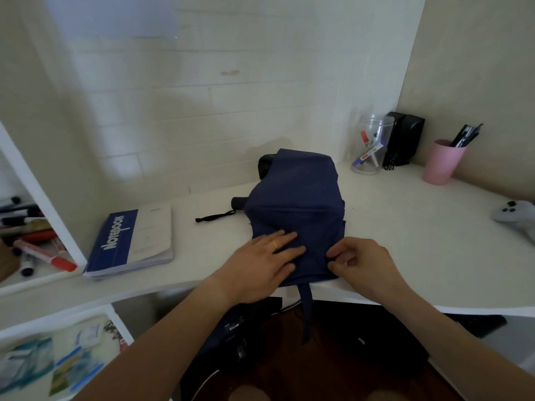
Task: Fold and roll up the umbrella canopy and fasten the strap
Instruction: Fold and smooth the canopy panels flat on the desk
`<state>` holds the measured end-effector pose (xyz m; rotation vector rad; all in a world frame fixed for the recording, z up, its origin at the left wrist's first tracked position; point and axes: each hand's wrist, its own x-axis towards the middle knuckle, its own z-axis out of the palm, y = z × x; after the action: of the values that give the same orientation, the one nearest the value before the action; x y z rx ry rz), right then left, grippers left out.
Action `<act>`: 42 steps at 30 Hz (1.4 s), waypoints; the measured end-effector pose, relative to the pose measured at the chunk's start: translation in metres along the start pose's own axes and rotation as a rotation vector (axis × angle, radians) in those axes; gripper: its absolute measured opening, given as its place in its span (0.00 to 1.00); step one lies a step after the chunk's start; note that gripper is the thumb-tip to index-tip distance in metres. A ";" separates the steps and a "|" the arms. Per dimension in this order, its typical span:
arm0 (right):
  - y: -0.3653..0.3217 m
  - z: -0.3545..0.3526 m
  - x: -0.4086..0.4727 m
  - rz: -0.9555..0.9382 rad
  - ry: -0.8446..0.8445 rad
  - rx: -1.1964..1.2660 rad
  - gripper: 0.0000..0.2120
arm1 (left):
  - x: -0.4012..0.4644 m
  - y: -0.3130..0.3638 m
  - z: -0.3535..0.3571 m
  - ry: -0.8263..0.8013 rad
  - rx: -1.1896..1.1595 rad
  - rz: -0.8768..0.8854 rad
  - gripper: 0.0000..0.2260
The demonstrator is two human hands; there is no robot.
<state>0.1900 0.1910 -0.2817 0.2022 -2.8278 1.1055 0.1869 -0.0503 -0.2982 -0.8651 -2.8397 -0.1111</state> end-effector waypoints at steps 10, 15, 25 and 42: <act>0.005 0.000 0.054 -0.446 0.045 -0.485 0.11 | 0.012 -0.014 -0.004 -0.162 -0.042 -0.091 0.23; 0.022 -0.006 0.052 -0.421 -0.130 -0.450 0.19 | 0.018 -0.015 -0.004 -0.215 -0.187 -0.165 0.25; 0.037 -0.023 0.045 -0.377 -0.417 -0.478 0.26 | -0.007 -0.024 0.005 -0.216 -0.013 -0.176 0.25; -0.027 -0.047 0.109 0.141 0.159 0.476 0.16 | -0.004 -0.024 0.004 -0.220 0.024 -0.185 0.24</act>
<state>0.0890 0.1934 -0.2143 -0.0525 -2.4300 1.7279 0.1765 -0.0721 -0.3036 -0.6434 -3.1151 -0.0050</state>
